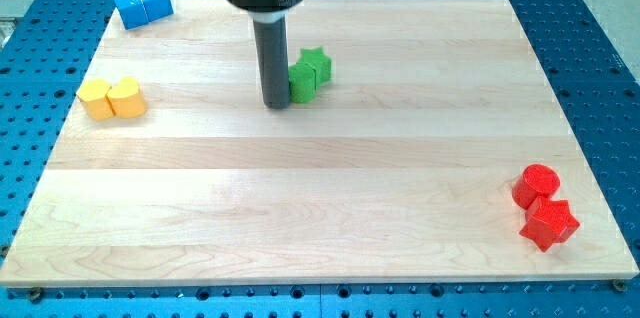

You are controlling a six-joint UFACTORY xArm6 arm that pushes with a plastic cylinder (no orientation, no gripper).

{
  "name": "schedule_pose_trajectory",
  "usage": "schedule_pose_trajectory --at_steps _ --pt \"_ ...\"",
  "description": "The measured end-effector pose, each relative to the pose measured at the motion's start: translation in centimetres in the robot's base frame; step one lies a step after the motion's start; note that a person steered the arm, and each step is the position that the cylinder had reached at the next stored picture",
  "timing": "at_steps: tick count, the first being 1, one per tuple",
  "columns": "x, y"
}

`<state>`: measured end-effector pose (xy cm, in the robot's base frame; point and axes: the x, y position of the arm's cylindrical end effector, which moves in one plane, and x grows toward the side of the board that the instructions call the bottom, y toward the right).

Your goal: Nudge the green circle to the left of the green star

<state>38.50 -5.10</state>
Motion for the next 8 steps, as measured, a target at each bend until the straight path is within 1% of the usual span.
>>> schedule_pose_trajectory --at_steps 1,3,4,5,6,7,8 --pt "-3.7 0.9" --pt "-5.7 5.0" --pt "-6.8 -0.4" --pt "-4.0 -6.0" --pt "0.8 -6.2" --pt "3.0 -3.0" --pt "2.4 4.7"
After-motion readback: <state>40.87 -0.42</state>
